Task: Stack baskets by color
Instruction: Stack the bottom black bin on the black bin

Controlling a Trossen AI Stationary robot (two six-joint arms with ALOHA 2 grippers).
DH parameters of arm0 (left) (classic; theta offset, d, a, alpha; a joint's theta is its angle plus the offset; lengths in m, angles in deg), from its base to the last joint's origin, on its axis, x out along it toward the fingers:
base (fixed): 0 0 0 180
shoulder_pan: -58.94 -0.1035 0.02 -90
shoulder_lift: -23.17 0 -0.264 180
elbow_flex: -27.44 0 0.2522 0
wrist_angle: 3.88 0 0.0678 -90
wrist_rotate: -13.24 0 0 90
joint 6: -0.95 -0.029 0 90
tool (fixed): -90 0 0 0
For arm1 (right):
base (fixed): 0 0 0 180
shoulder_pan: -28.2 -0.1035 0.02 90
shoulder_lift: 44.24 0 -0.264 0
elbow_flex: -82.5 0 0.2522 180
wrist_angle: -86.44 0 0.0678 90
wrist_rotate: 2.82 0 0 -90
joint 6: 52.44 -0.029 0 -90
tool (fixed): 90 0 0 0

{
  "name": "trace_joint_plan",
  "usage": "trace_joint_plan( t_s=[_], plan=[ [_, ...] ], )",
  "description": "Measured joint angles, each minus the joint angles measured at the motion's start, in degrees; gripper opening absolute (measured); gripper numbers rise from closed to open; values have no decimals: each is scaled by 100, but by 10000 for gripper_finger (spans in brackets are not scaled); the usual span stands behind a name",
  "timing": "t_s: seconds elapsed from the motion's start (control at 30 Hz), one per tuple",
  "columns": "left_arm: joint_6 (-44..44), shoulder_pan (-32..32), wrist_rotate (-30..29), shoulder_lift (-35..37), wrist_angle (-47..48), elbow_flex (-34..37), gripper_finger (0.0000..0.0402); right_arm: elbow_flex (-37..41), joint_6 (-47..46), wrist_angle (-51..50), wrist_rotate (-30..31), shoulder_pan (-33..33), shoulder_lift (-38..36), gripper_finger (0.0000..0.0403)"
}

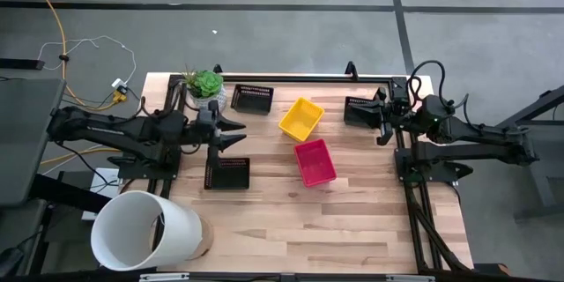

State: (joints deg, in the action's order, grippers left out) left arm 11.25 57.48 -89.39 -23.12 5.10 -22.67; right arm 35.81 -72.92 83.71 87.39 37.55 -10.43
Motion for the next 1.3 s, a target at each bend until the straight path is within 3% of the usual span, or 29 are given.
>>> trace_joint_plan(
  t_s=[0.27, 0.53, 0.83, 1.0, 1.3],
  plan=[
    [280, 3, 201, -141, 2930, -925, 210, 0, 0, -2, 2, -2, 0, 0],
    [695, 171, 469, -788, 4945, -818, 233, 0, 0, -115, 2, -2, -2, 0],
    [316, -9, 221, -2231, 4736, -661, 233, 0, -1, -133, 2, -2, -2, 0],
    [-298, -257, 876, -2932, 4529, -659, 233, 0, -1, -136, 2, 0, -2, 0],
    [-599, -575, 810, -3722, 4492, -657, 231, 0, -15, -153, 2, 0, -2, 0]
  ],
)
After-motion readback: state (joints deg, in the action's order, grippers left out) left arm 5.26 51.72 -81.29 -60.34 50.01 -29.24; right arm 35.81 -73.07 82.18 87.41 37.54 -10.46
